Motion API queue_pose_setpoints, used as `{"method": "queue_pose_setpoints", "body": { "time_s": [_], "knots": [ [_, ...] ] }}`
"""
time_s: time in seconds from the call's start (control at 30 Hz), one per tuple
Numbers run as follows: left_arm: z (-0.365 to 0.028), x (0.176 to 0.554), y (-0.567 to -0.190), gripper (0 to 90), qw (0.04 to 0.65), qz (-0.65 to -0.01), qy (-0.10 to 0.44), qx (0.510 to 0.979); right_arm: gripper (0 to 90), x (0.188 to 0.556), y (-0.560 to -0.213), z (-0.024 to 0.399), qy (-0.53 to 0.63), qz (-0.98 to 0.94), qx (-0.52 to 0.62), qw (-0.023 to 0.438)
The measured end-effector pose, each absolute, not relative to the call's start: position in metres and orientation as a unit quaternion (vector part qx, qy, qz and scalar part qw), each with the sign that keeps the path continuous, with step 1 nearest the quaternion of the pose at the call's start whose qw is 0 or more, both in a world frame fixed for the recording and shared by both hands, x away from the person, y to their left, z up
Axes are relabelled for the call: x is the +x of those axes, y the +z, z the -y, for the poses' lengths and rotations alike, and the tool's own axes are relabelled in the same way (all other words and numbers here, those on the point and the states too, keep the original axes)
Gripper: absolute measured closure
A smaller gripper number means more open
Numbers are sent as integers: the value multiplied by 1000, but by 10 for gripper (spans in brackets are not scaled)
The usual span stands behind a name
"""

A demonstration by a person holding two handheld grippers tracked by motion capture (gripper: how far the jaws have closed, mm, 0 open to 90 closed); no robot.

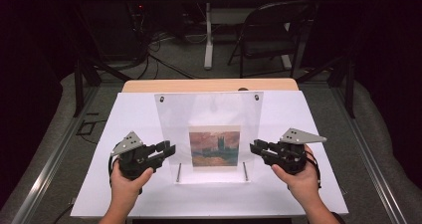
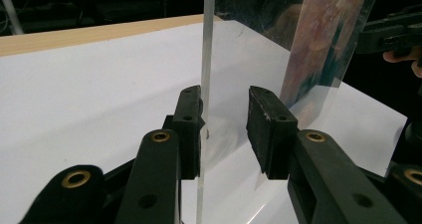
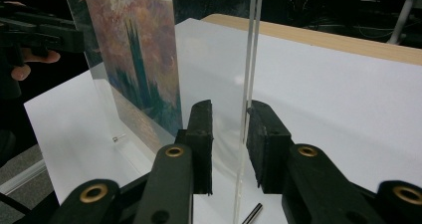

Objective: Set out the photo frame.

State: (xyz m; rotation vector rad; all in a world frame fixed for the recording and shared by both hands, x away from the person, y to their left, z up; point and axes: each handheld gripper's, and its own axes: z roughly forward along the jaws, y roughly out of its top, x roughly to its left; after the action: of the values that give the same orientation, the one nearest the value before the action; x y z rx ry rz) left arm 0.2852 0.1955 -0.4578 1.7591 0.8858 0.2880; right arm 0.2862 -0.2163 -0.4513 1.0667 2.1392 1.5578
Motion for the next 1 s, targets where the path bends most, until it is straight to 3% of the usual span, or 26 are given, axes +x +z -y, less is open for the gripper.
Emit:
{"method": "queue_pose_setpoints", "body": {
  "time_s": [0.17, 0.4, 0.8, 1.0],
  "knots": [
    [-192, 282, -455, 668, 529, -375, 138, 749, 706, 285, -451, 216, 537, -745, 367, 148],
    [-188, 279, -451, 634, 517, -385, 142, 751, 611, 282, -449, 212, 535, -747, 364, 153],
    [-187, 276, -446, 389, 503, -391, 150, 756, 326, 278, -447, 207, 526, -754, 348, 184],
    [-191, 274, -445, 324, 496, -392, 160, 758, 283, 276, -445, 208, 520, -756, 348, 191]
  ]
}}
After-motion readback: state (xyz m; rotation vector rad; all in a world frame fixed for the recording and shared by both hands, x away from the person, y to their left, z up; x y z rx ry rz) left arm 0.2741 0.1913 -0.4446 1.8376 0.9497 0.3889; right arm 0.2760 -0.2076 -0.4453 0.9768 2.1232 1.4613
